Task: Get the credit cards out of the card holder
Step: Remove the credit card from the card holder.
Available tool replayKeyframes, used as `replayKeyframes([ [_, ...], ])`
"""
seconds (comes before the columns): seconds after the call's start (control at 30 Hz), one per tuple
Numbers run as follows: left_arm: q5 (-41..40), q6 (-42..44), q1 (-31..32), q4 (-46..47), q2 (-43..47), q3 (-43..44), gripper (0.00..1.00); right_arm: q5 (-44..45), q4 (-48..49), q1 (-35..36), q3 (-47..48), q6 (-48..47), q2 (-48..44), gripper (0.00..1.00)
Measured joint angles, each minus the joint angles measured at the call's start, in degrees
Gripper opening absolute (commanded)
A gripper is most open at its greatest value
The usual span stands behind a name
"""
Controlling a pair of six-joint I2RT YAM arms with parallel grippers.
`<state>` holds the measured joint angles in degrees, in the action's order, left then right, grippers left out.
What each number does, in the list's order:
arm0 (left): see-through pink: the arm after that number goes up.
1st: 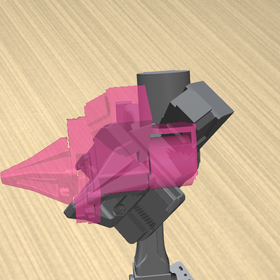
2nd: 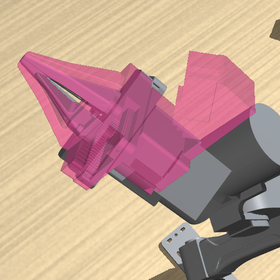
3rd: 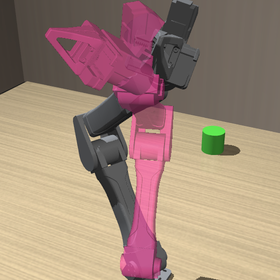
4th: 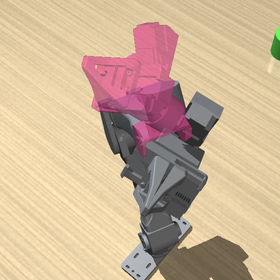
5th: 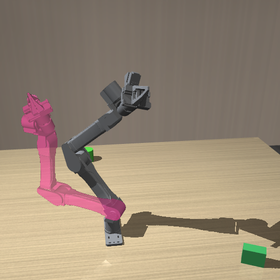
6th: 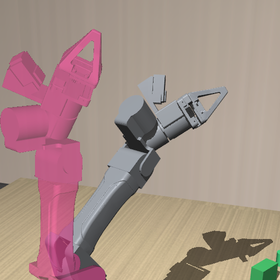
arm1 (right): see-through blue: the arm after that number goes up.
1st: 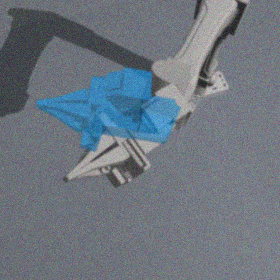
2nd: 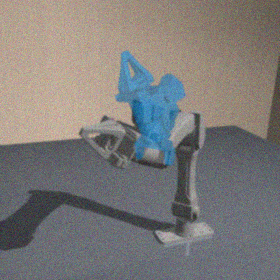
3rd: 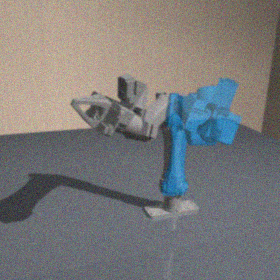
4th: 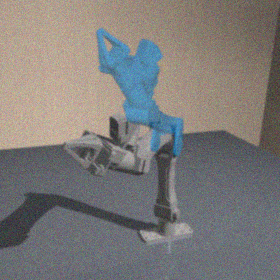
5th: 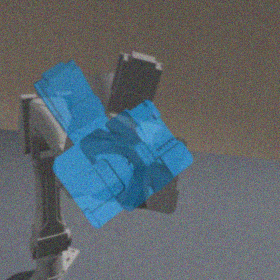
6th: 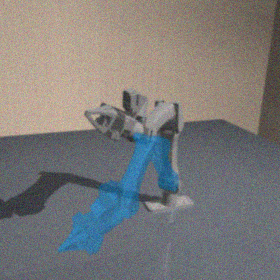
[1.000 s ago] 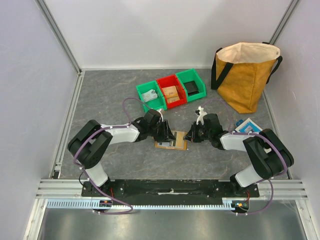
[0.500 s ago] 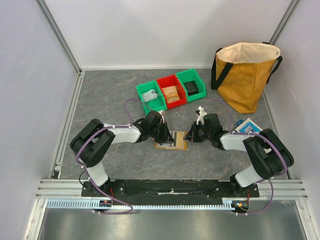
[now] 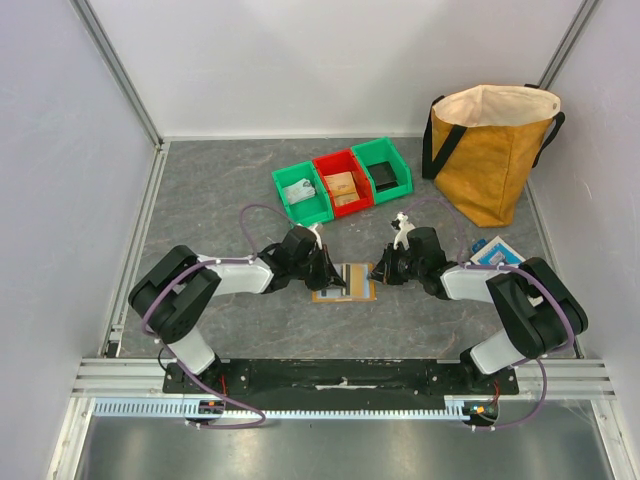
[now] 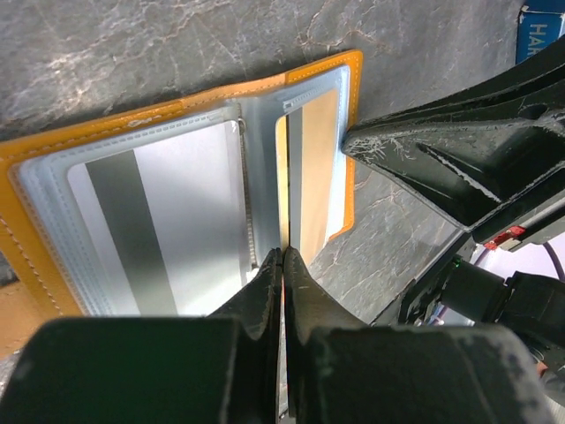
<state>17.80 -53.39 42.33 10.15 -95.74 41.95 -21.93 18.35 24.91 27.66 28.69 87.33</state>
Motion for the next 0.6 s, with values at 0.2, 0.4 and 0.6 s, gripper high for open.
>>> replayKeyframes([
  [0.2, 0.13, -0.50, -0.09, 0.92, 0.44, -1.92, 0.02, -0.59, -0.04, -0.15, 0.00, -0.02, -0.04, 0.10],
  [0.4, 0.42, -0.79, -0.09, 1.42, 0.44, -2.05, 0.02, -2.62, -2.10, -0.35, -0.02, 0.07, -2.60, 0.15],
  [0.6, 0.37, -0.81, 0.04, 1.66, 0.44, -2.05, 0.02, -5.86, -1.99, -0.39, 1.14, 0.74, -4.35, 0.17],
])
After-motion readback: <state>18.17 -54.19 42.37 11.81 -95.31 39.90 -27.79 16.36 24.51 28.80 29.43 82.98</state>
